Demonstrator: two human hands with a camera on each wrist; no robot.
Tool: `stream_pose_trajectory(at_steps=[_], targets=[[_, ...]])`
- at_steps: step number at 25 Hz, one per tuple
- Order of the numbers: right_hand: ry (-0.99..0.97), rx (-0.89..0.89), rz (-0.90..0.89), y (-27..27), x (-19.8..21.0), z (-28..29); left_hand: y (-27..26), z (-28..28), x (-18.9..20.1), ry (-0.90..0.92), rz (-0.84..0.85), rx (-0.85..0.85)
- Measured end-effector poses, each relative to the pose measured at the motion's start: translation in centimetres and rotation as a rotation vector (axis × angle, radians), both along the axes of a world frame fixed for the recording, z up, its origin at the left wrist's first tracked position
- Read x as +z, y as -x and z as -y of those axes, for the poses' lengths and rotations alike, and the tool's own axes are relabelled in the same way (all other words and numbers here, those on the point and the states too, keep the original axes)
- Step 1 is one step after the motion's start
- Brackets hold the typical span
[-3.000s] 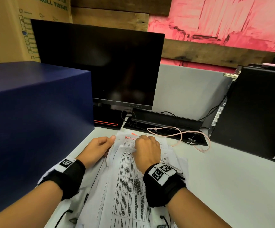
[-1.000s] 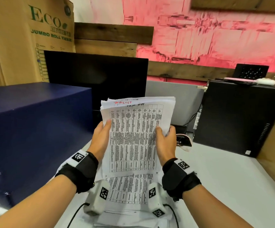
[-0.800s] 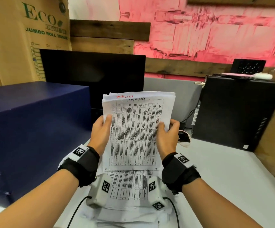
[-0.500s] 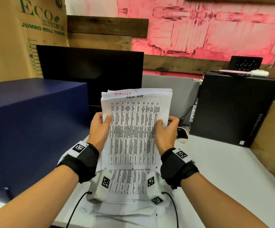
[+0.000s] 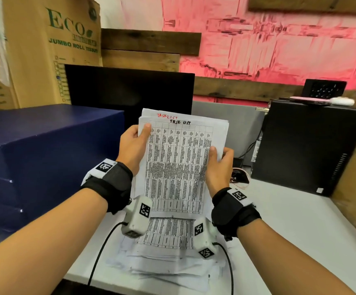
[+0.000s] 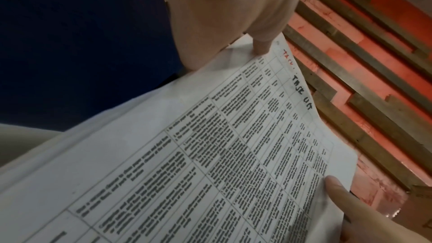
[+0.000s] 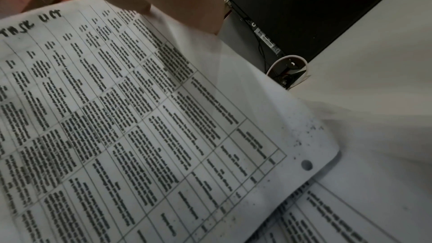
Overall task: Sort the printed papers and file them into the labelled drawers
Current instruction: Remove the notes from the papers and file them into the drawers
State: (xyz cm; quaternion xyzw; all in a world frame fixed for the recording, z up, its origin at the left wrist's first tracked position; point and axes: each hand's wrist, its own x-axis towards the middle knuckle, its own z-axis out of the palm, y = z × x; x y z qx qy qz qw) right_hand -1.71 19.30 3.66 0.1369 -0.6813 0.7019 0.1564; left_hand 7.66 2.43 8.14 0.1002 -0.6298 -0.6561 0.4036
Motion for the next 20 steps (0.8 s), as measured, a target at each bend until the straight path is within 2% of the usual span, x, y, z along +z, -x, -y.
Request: stream_pose_trajectory(at_steps=[6,20], targets=[[0.004,0.006,-0.041,-0.9,0.5,-0.5,-1.2,-0.4,-0.3,-0.022,-0.059,0.049],[-0.052,0.135,-0.049,-2.6,-0.8,-1.0,-3.8,-0.2,-1.4,0.047,0.037,0.02]])
